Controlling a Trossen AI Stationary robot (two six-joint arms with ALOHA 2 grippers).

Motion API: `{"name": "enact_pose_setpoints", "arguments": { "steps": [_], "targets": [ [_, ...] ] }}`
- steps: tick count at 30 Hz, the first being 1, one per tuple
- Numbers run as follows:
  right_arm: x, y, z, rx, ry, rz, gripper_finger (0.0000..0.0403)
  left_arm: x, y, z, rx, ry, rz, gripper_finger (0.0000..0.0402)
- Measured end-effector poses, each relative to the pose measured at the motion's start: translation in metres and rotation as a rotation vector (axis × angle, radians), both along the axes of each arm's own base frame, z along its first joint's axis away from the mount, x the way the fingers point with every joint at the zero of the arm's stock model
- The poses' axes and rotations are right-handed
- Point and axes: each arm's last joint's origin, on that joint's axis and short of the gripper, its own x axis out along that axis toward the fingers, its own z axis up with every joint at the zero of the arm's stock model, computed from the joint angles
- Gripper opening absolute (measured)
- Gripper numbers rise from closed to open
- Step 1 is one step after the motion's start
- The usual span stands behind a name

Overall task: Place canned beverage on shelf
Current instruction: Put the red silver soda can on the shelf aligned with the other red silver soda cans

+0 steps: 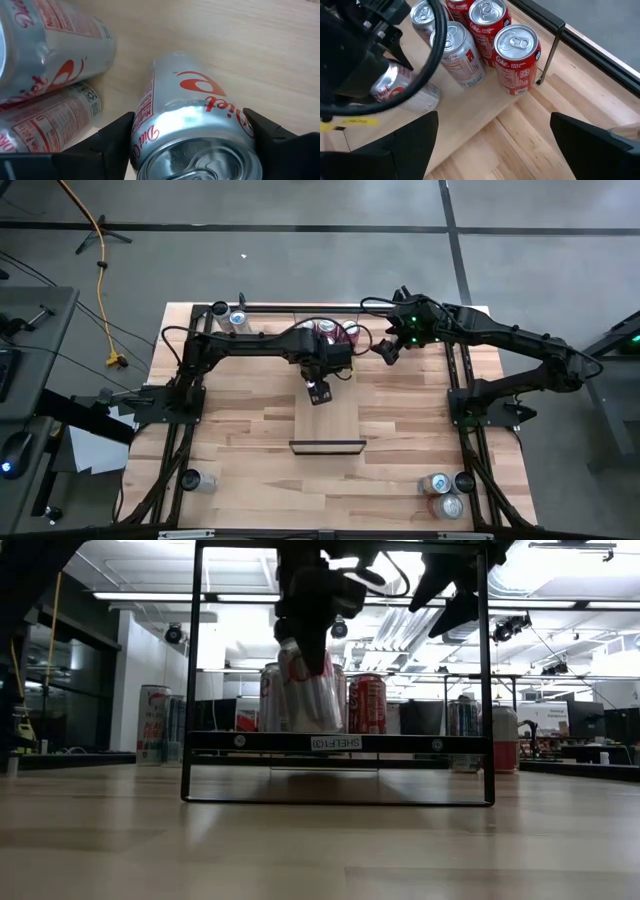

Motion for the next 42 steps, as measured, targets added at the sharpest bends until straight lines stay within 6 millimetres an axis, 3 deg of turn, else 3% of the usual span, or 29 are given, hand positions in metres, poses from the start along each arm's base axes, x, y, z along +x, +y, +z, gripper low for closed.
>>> {"name": "enact_pose_setpoints", "arguments": {
  "steps": [27,38,42],
  "targets": [
    [0.003,-0.001,0.004,-0.017,-0.050,-0.012,0.0371,0.004,0.000,-0.001,0.027,-0.028,-0.004,0.0250],
    [0.003,-0.002,0.004,-0.018,-0.051,-0.012,0.0371,0.004,0.001,-0.002,0.035,-0.019,-0.021,0.0339],
    [0.004,-0.002,0.004,-0.020,-0.057,-0.011,0.0371,0.003,0.001,0.012,0.032,-0.047,-0.035,0.0361]
  ]
}}
